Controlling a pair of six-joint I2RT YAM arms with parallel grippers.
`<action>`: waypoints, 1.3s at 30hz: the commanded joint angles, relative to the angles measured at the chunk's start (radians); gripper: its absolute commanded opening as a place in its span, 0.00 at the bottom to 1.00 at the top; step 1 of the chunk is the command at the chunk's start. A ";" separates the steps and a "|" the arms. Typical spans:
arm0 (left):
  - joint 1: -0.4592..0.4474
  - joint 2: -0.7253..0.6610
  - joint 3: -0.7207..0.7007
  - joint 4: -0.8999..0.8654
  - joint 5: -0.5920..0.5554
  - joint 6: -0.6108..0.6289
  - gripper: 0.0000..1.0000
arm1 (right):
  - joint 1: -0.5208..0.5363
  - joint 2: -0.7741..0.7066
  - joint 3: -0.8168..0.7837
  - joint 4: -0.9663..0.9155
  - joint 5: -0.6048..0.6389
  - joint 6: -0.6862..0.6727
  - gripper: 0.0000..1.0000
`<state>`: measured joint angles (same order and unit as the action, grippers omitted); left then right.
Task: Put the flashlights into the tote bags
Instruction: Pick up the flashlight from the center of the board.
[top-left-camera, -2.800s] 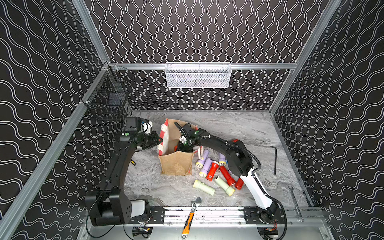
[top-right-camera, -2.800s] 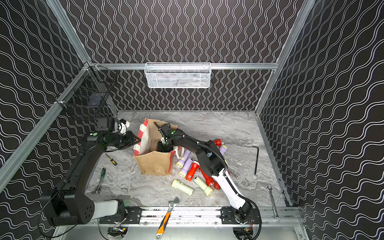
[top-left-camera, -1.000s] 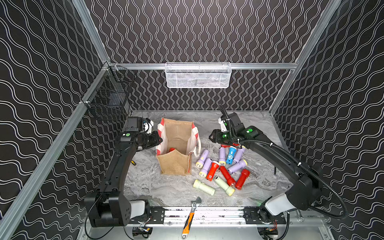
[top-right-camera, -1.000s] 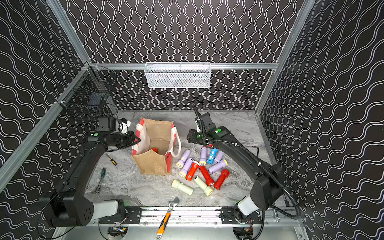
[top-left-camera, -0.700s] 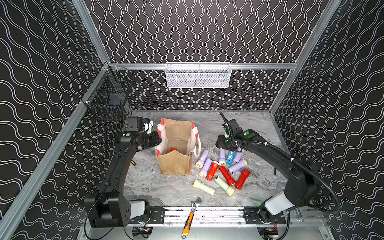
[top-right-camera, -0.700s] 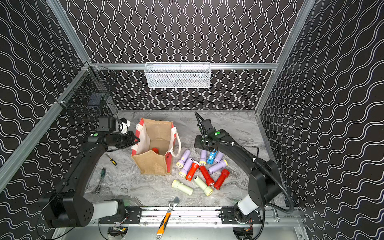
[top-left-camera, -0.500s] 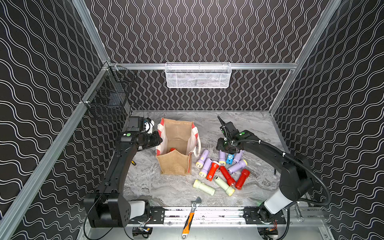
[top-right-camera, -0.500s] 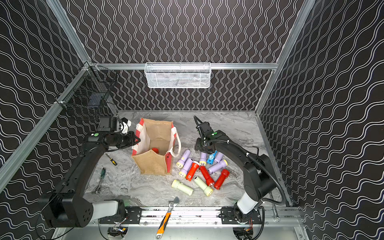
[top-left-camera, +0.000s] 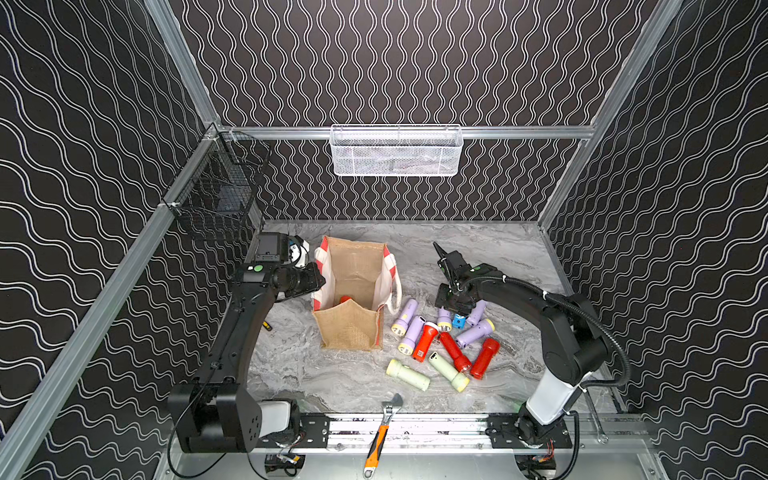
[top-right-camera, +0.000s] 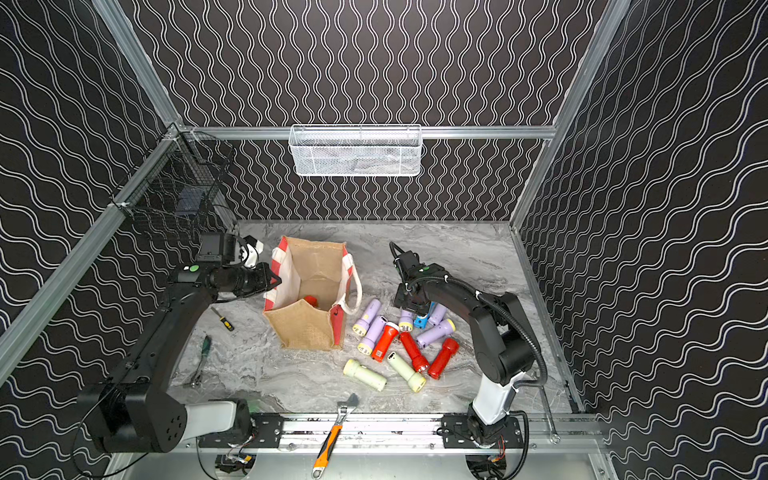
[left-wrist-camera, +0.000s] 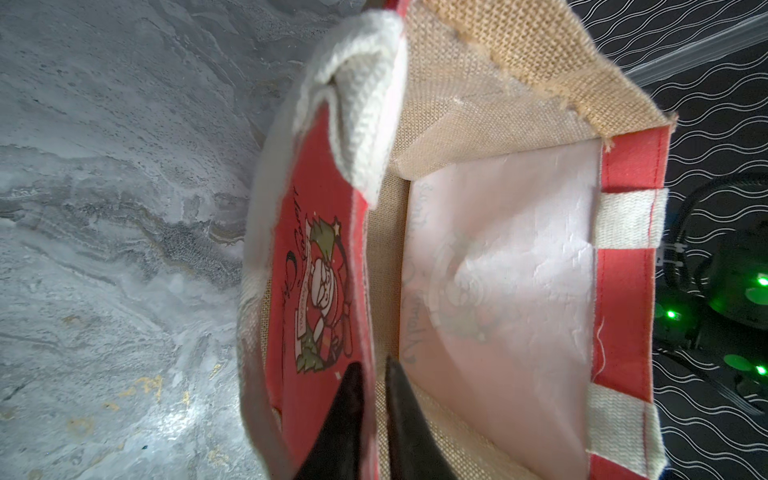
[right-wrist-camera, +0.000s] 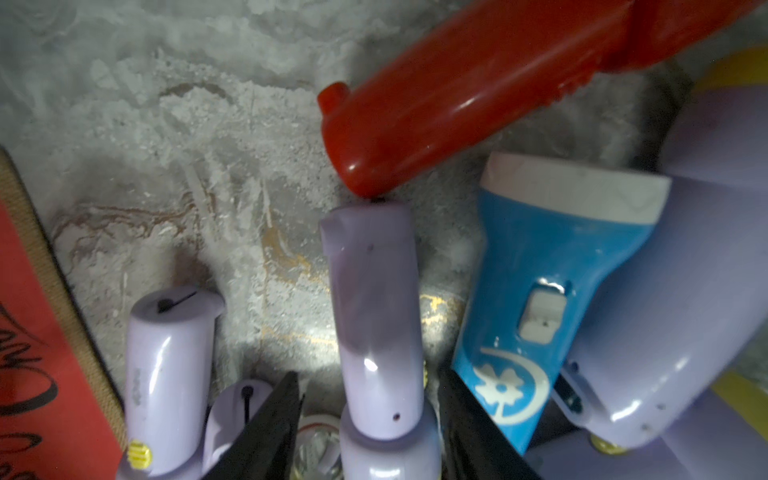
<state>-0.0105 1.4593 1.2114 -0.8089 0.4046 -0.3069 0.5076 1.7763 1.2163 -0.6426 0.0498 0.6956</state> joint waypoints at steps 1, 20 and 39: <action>0.000 0.008 0.009 0.012 -0.006 0.019 0.16 | -0.009 0.014 0.003 0.023 -0.004 0.011 0.56; -0.001 0.023 0.013 0.008 -0.016 0.022 0.17 | -0.048 0.088 0.036 0.052 -0.066 -0.049 0.55; 0.000 0.027 0.015 0.009 -0.011 0.017 0.17 | -0.046 0.158 0.053 0.072 0.025 -0.116 0.48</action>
<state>-0.0105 1.4792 1.2171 -0.8135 0.3969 -0.3061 0.4610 1.9377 1.2781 -0.5716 0.0624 0.5858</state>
